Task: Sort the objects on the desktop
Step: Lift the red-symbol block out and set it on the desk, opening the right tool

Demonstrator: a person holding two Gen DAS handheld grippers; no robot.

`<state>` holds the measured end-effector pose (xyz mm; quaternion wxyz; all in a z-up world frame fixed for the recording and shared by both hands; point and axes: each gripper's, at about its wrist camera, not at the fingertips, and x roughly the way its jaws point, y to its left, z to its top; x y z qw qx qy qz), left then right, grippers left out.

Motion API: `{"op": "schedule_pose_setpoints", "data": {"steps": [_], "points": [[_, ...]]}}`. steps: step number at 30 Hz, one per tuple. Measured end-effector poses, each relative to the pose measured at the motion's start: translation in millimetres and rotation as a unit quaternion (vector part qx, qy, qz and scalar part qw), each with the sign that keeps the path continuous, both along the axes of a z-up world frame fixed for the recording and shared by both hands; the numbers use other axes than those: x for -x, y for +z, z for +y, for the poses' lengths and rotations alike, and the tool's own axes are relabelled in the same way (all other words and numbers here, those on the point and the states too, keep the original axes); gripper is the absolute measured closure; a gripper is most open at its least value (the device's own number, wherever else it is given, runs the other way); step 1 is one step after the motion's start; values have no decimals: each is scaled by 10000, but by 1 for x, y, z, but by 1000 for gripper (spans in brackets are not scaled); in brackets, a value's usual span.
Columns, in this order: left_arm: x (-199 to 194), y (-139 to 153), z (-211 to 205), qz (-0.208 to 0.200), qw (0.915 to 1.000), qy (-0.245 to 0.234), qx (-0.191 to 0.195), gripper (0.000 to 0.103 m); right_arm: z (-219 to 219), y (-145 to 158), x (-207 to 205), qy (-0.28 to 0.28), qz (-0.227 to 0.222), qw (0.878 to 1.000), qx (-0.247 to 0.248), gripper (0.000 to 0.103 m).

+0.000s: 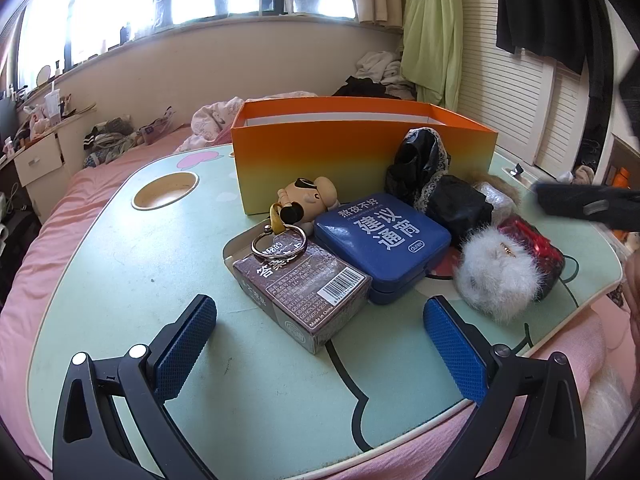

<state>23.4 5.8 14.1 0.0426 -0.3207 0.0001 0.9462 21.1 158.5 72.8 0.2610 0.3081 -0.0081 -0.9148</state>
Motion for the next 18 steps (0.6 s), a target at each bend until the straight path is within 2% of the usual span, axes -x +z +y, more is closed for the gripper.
{"op": "schedule_pose_setpoints", "data": {"steps": [2, 3, 6, 8, 9, 18], "points": [[0, 0, 0, 2, 10000, 2, -2, 0, 5, 0, -19, -79, 342, 9993, -154, 7], [0, 0, 0, 2, 10000, 2, 0, 0, 6, -4, -25, -126, 375, 9987, -308, 7], [-1, 0, 0, 2, 10000, 1, -1, 0, 6, -27, -33, -200, 254, 9974, -650, 7], [-1, 0, -1, 4, 10000, 1, -2, 0, -3, -50, -22, -195, -32, 9946, -1022, 7], [0, 0, 0, -11, 10000, 4, 9, 0, -6, -57, -22, -320, 213, 9928, -1138, 4], [1, -3, 1, 5, 10000, 14, 8, 0, -4, -65, -16, -312, 218, 9939, -1031, 1]]}}
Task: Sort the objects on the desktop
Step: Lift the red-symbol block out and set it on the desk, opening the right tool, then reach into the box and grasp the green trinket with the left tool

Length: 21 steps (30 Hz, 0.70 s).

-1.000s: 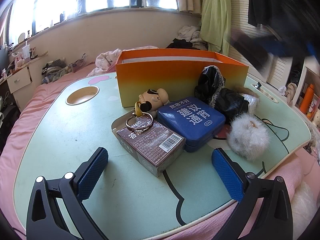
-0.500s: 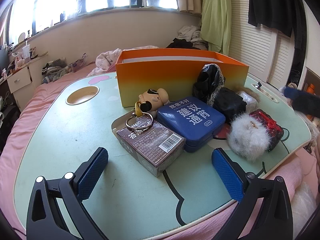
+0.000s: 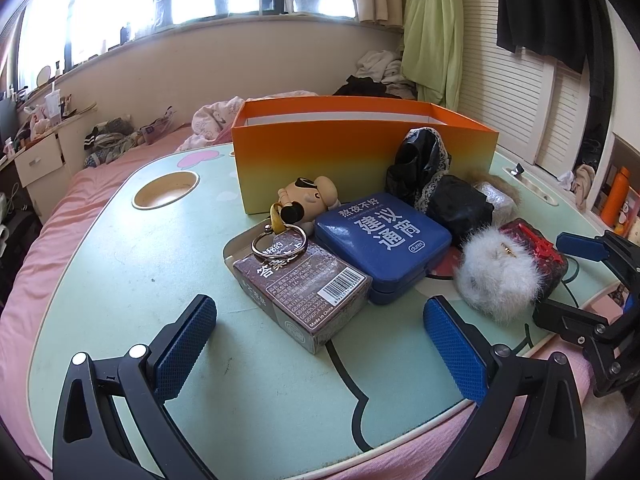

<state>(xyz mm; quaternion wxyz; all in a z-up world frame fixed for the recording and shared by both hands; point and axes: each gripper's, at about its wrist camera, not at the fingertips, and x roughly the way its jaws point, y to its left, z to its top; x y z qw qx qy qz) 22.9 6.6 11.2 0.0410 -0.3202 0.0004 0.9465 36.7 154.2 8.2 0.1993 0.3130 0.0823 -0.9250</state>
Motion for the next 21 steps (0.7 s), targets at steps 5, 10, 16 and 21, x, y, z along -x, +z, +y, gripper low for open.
{"op": "schedule_pose_setpoints", "data": {"steps": [5, 10, 16, 21], "points": [[0, 0, 1, 1, 10000, 3, 2, 0, -2, -1, 0, 1, 2, 10000, -3, 1], [-7, 5, -7, 7, 9997, 253, 38, 1, -1, 1, -2, 7, -1, 10000, 20, 1], [-32, 86, -12, 1155, 9928, 293, -107, 12, -2, 4, -5, 20, 4, 10000, 41, 0], [41, 131, 4, 266, 9959, -490, -713, 28, -3, 5, -5, 29, 2, 10000, 47, 0]]}}
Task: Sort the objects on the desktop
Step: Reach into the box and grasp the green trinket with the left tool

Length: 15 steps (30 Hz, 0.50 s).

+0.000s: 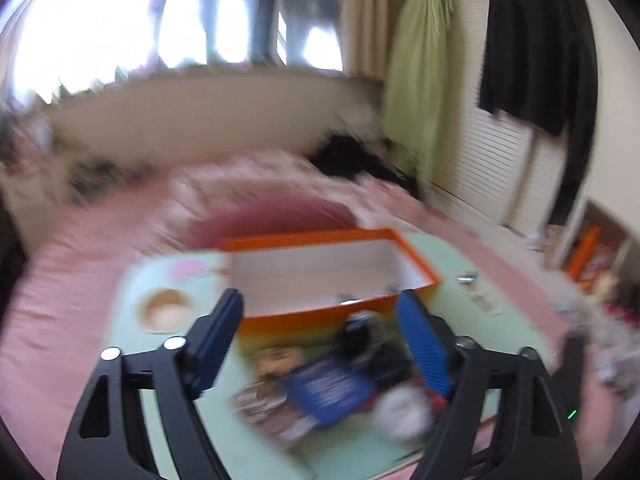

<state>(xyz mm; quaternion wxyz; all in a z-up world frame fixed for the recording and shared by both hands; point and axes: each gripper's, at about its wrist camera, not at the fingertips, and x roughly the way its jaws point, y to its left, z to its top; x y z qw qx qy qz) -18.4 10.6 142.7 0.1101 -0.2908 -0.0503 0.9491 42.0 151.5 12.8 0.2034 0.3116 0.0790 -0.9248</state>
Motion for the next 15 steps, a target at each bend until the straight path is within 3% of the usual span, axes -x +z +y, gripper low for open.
{"op": "schedule_pose_setpoints", "data": {"steps": [3, 6, 9, 11, 15], "points": [[71, -5, 19, -1129, 9924, -357, -334, 29, 0, 0, -1, 5, 16, 10000, 10, 1], [128, -28, 46, -2091, 9763, -454, -320, 29, 1, 0, -2, 26, 32, 10000, 33, 0], [157, -49, 65, -2634, 9626, -534, -332, 35, 5, 0, -1, 55, 50, 10000, 63, 1], [170, -62, 79, -2984, 9523, -602, -214, 50, 5, 0, -2, 63, 65, 9999, 75, 0], [179, -83, 96, -3438, 9373, -570, 75, 52, 6, 0, -3, 79, 89, 9999, 87, 1]]}}
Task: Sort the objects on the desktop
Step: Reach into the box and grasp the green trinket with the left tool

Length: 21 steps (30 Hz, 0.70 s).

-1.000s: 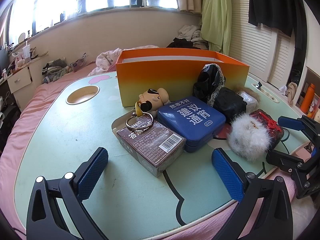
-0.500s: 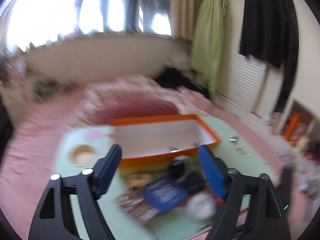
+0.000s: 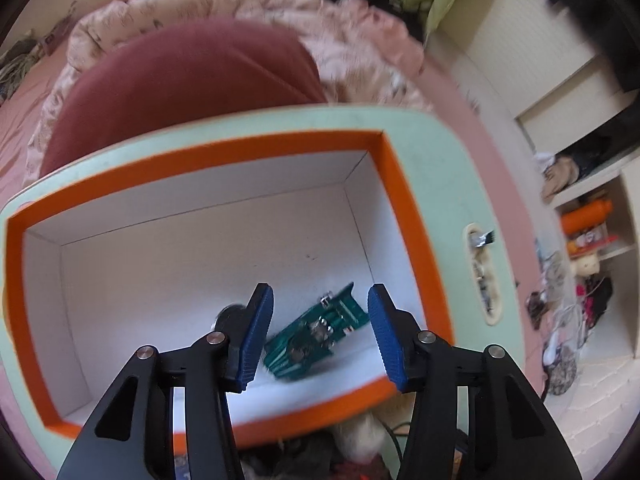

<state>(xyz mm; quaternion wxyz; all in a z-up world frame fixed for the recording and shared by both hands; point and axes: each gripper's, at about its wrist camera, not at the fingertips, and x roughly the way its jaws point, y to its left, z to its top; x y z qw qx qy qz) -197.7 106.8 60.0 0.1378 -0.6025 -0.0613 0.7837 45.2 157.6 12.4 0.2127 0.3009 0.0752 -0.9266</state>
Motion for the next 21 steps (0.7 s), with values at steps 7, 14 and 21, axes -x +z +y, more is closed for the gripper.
{"op": "schedule_pose_setpoints", "data": {"steps": [7, 14, 21], "points": [[2, -16, 17, 57, 9990, -269, 341, 64, 2, 0, 0, 10, -8, 10000, 28, 1], [-2, -12, -9, 141, 9994, -56, 311, 95, 2, 0, -1, 42, 4, 10000, 11, 1], [-39, 54, -52, 866, 9955, 43, -383, 103, 2, 0, 0, 41, 1, 10000, 13, 0]]}}
